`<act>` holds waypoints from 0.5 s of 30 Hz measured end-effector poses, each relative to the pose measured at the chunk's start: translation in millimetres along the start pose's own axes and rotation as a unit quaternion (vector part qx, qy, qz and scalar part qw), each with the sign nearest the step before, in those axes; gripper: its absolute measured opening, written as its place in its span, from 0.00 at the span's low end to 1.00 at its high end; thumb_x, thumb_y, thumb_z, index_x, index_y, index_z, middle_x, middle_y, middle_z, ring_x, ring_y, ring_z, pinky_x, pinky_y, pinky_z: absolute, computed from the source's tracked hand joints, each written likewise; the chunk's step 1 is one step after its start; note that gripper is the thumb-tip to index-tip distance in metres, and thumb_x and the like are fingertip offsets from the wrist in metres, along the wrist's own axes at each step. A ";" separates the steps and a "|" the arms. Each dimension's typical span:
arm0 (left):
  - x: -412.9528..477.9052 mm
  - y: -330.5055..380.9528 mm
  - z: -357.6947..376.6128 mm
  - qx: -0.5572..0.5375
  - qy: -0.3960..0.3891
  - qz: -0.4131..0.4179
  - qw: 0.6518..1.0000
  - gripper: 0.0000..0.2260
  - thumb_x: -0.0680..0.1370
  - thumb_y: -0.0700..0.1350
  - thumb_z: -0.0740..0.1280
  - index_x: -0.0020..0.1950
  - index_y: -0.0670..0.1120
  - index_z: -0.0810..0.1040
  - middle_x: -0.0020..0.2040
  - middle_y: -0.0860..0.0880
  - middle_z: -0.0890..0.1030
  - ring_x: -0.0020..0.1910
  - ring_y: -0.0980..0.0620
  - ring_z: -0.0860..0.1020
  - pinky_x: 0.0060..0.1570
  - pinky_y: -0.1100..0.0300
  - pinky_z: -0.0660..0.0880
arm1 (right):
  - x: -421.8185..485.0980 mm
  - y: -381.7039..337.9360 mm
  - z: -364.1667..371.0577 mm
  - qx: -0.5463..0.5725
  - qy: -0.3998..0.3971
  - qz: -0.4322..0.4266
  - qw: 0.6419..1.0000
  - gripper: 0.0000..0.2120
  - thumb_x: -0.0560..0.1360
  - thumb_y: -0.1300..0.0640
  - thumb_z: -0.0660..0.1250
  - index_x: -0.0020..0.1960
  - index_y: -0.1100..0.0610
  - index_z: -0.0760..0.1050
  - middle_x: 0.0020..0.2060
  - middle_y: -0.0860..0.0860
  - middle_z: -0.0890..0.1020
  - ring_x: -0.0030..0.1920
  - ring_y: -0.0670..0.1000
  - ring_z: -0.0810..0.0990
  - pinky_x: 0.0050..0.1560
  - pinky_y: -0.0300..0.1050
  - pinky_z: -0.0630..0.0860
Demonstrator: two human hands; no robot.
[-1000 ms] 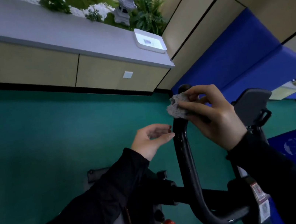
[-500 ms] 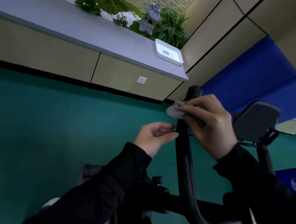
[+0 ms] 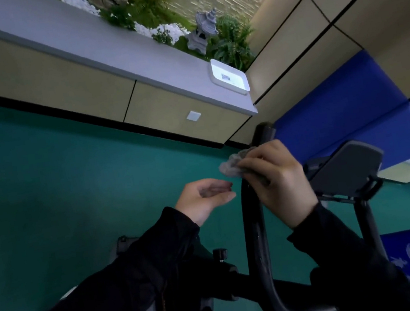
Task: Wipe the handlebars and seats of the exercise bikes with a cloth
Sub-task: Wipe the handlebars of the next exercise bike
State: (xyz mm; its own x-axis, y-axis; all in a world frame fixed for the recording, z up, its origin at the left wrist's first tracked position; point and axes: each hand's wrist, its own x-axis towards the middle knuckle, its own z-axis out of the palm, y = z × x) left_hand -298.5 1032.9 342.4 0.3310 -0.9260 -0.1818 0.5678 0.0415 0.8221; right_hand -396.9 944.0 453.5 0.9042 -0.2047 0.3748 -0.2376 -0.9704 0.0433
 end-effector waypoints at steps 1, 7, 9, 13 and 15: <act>0.5 2.3 1.1 0.004 -0.003 0.000 1.000 0.08 0.71 0.33 0.71 0.45 0.46 0.80 0.42 0.51 0.81 0.38 0.64 0.80 0.41 0.73 0.73 | -6.0 -2.6 -1.0 0.009 0.000 0.017 1.000 0.04 0.71 0.67 0.74 0.44 0.66 0.81 0.41 0.58 0.81 0.44 0.60 0.78 0.44 0.48 0.75; 7.0 13.9 12.0 0.081 -0.039 0.013 0.996 0.12 0.73 0.40 0.71 0.54 0.52 0.76 0.48 0.53 0.79 0.48 0.55 0.77 0.49 0.69 0.73 | 5.8 13.2 -29.5 0.058 0.218 0.278 0.934 0.06 0.75 0.60 0.70 0.49 0.62 0.80 0.42 0.52 0.81 0.41 0.48 0.77 0.42 0.33 0.72; 12.7 20.1 15.0 0.110 -0.038 0.034 0.993 0.14 0.75 0.42 0.70 0.57 0.53 0.74 0.51 0.53 0.78 0.49 0.55 0.77 0.47 0.71 0.72 | 16.2 17.1 -25.4 0.078 0.213 0.341 0.912 0.06 0.76 0.59 0.68 0.50 0.60 0.79 0.43 0.51 0.81 0.42 0.45 0.76 0.42 0.30 0.70; 30.5 39.1 17.0 0.147 -0.021 0.088 0.985 0.14 0.75 0.43 0.69 0.56 0.57 0.74 0.52 0.55 0.79 0.48 0.56 0.78 0.47 0.67 0.72 | 31.7 23.2 -5.2 0.161 0.174 0.438 0.867 0.06 0.77 0.58 0.66 0.52 0.59 0.78 0.44 0.52 0.82 0.44 0.50 0.79 0.48 0.47 0.76; 39.6 47.2 18.7 0.156 -0.022 0.111 0.981 0.14 0.74 0.41 0.70 0.53 0.58 0.75 0.48 0.55 0.80 0.46 0.57 0.78 0.47 0.66 0.72 | 34.1 27.3 3.2 0.237 0.157 0.483 0.828 0.06 0.79 0.59 0.62 0.53 0.59 0.77 0.45 0.55 0.81 0.48 0.57 0.79 0.54 0.55 0.75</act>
State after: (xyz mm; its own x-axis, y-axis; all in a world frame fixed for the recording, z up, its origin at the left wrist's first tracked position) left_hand -272.7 991.1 384.1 0.3835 -0.9227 0.0393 0.2240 0.1342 0.9653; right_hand -371.3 910.1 464.5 0.2187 -0.9439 0.2473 -0.5640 -0.3291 -0.7574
